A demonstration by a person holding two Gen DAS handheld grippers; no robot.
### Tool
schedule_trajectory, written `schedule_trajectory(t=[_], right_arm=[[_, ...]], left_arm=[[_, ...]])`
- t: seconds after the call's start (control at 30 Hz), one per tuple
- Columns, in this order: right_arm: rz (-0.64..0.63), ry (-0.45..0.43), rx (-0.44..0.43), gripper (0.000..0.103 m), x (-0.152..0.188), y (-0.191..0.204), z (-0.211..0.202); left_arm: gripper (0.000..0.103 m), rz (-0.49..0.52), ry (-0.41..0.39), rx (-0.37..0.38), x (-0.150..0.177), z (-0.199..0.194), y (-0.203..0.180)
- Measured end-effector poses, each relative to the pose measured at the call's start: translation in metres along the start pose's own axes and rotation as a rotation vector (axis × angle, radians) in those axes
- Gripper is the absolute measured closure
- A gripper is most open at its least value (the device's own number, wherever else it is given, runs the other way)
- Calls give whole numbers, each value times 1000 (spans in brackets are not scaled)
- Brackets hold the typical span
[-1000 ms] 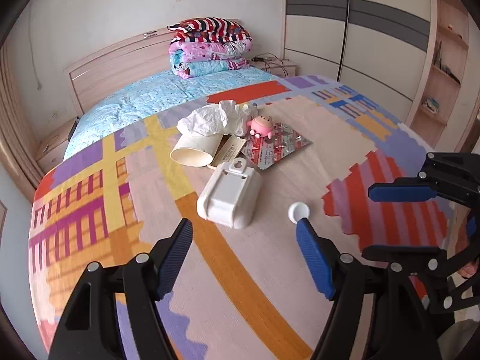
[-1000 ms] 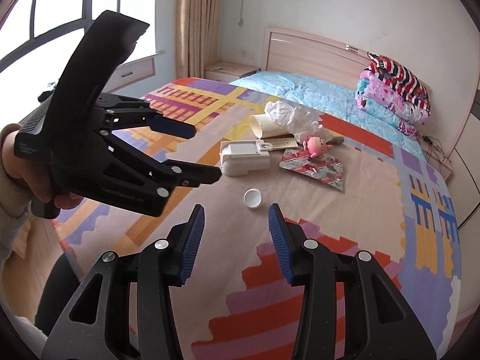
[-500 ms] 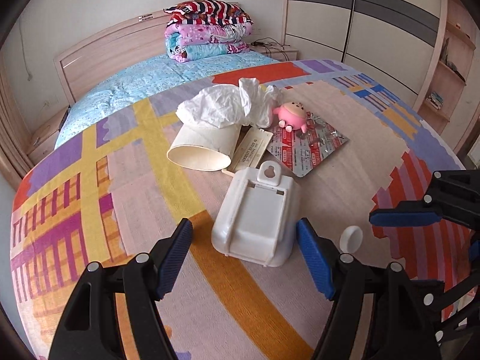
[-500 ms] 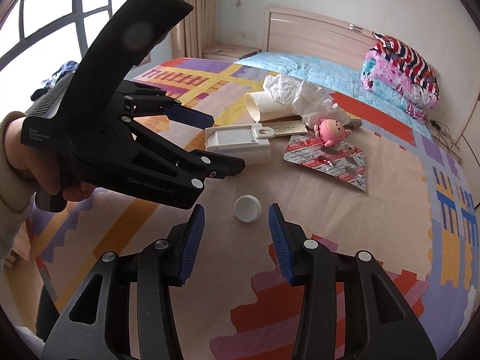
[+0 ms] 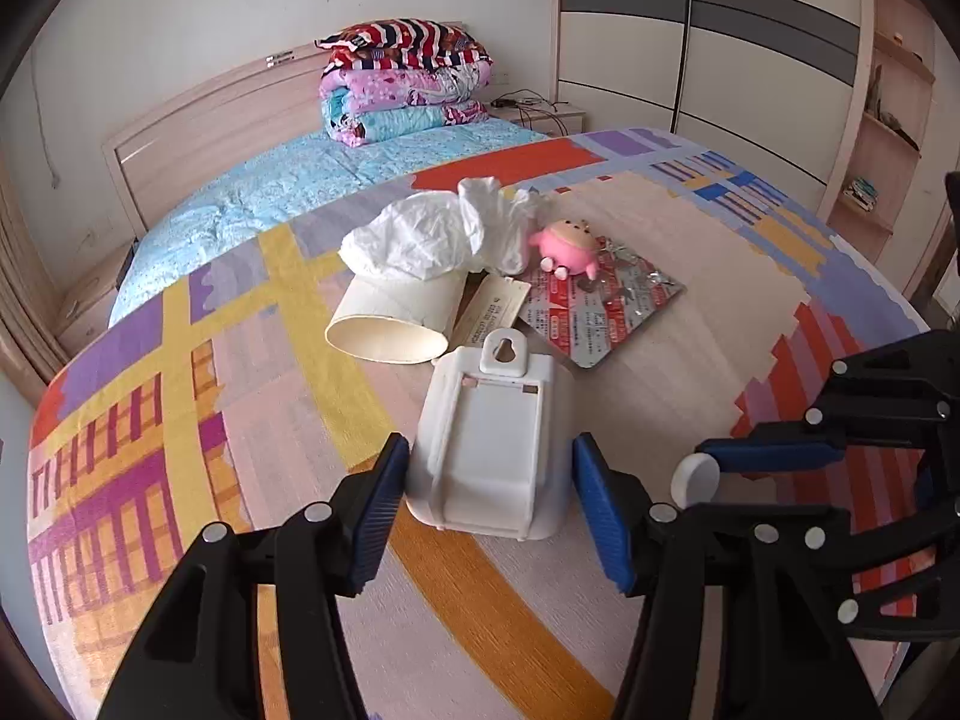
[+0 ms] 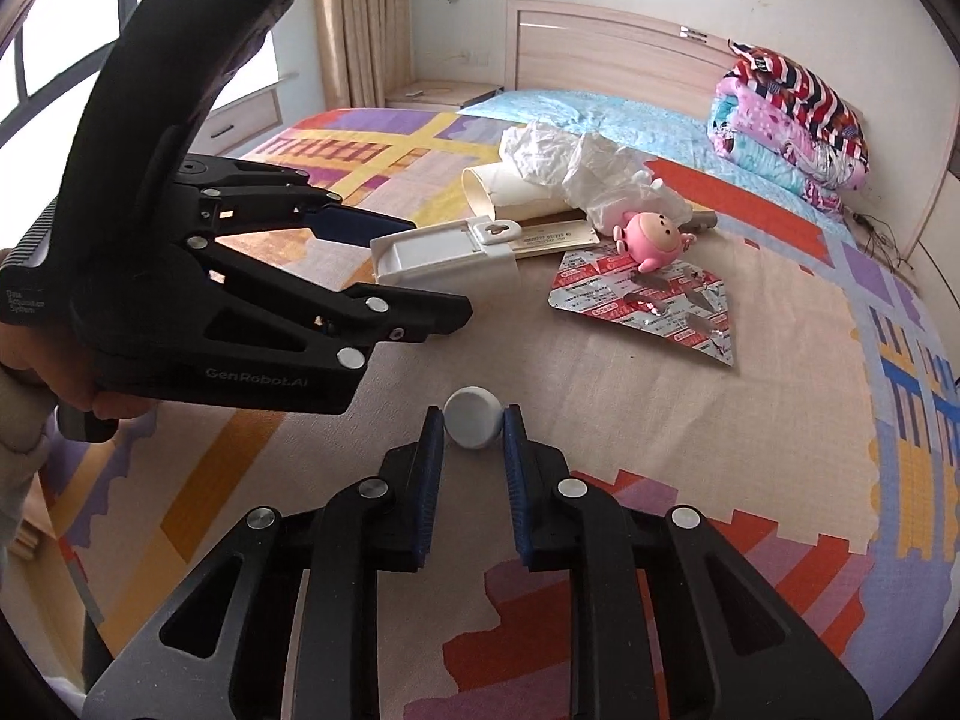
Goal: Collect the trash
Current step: 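Grasp the white plastic box with the left tool while the right tool grasps the white cap, then lift and carry the white box and white cap over the trash bin with both tools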
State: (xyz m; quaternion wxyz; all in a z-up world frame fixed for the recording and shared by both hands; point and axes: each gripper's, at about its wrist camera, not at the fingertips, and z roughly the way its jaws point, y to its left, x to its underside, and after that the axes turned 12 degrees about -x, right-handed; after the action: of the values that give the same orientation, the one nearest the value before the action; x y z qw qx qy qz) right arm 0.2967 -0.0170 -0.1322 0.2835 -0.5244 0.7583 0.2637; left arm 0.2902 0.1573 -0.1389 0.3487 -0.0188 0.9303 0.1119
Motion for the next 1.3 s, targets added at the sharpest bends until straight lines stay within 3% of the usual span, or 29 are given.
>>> schedule_trajectory(t=[0.37,0.9,1.3], right_arm=[[-10,-29,-2,83,8,11,-27],[-51,-128,5,83,22,40,-105],[-74,-140,-20,83,73,67,-144]], left_arm=[[49,-13,-26,-6,8,-48,-9],[49,-16,-99,-31,26,-150,-43],[49,-25,-115,-45,68,-202,-73]])
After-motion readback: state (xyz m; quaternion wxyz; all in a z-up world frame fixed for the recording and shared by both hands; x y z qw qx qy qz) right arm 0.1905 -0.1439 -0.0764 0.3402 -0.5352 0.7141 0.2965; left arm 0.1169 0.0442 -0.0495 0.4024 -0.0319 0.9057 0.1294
